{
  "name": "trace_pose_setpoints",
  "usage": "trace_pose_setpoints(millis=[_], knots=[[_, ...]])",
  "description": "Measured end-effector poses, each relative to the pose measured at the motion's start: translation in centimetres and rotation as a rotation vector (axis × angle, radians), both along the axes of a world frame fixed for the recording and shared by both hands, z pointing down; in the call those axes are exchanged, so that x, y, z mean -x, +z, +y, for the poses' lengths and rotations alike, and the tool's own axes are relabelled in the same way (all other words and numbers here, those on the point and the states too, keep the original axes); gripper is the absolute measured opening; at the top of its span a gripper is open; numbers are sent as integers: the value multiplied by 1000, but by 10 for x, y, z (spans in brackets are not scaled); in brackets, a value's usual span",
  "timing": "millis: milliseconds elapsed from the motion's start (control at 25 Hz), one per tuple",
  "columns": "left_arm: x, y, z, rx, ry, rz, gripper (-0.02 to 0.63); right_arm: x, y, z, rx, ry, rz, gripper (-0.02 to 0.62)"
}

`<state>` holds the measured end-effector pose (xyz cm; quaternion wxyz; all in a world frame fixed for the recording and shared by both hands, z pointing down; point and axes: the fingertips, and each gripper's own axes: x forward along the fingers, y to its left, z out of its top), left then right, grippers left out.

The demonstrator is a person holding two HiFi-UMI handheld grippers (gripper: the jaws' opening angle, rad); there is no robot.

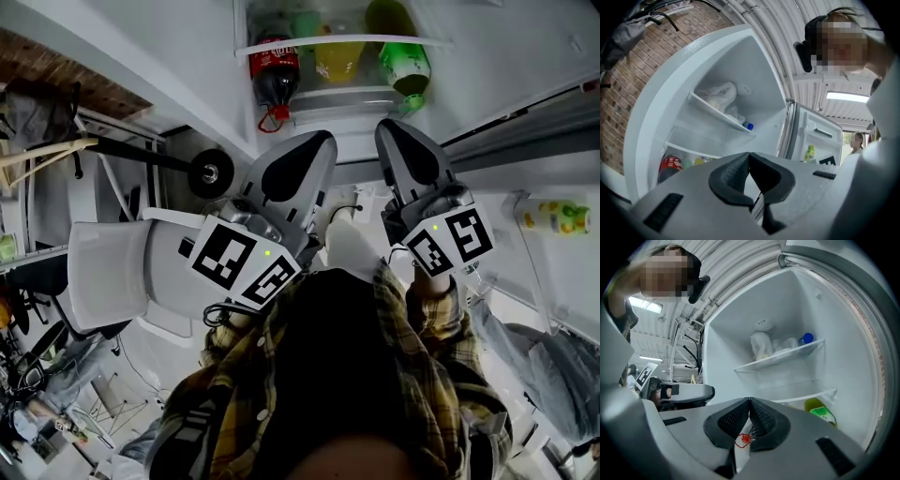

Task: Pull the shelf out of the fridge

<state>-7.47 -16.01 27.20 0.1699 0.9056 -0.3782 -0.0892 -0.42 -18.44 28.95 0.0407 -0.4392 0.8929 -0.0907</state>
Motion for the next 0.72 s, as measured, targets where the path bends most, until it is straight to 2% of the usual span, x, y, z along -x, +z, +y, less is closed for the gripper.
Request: trace_pose_setpoints(millis=[360, 720], knots=[[-37, -7, -48, -27, -53, 9, 3, -32, -5, -44, -17, -42, 14, 18], [-43, 7, -75, -13, -109, 12, 3, -35, 7, -68, -2, -76, 30, 18]])
